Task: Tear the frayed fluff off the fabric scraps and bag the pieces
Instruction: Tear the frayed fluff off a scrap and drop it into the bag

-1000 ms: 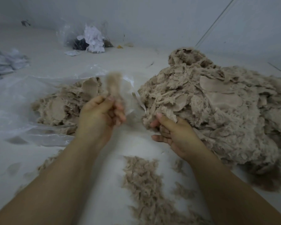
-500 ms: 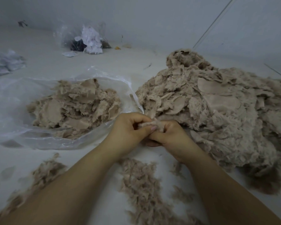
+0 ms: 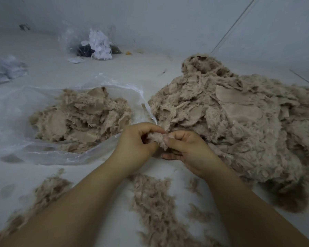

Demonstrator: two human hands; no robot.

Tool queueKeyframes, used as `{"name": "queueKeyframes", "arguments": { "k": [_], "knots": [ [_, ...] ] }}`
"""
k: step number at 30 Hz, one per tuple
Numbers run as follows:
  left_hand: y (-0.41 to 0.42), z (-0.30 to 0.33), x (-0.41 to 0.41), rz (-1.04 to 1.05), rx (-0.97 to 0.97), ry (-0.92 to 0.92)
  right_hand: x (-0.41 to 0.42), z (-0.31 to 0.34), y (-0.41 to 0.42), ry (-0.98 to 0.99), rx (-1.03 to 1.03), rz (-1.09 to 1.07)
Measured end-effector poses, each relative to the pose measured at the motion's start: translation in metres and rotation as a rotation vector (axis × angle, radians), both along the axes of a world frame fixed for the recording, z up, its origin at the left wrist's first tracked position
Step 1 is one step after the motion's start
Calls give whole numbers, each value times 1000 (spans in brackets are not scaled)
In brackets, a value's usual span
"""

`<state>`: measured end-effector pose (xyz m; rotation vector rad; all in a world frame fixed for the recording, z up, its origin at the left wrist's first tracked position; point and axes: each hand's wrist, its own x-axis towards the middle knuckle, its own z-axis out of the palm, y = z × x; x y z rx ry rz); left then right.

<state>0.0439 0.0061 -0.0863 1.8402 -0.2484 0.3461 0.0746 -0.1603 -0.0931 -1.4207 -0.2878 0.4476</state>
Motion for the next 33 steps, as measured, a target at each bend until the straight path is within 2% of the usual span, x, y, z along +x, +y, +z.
{"name": "queueKeyframes", "arguments": {
  "k": [6, 10, 13, 21, 27, 30, 33],
  "knots": [
    [5, 3, 2, -191, -421, 241, -1, 3, 0, 13, 27, -18],
    [3, -1, 2, -130, -349, 205, -1, 2, 0, 12, 37, -25],
    [6, -4, 5, -123, -367, 155, -1, 2, 0, 34, 62, -26],
    [9, -2, 8, -205, -634, 250, 1, 3, 1, 79, 105, -41],
    [2, -4, 5, -146, -561, 327, 1, 2, 2, 80, 111, -50],
    [5, -4, 5, -159, -472, 303, 2, 1, 1, 82, 106, -59],
    [7, -4, 5, -172, -468, 301, 2, 0, 1, 83, 97, -63]
  ]
}}
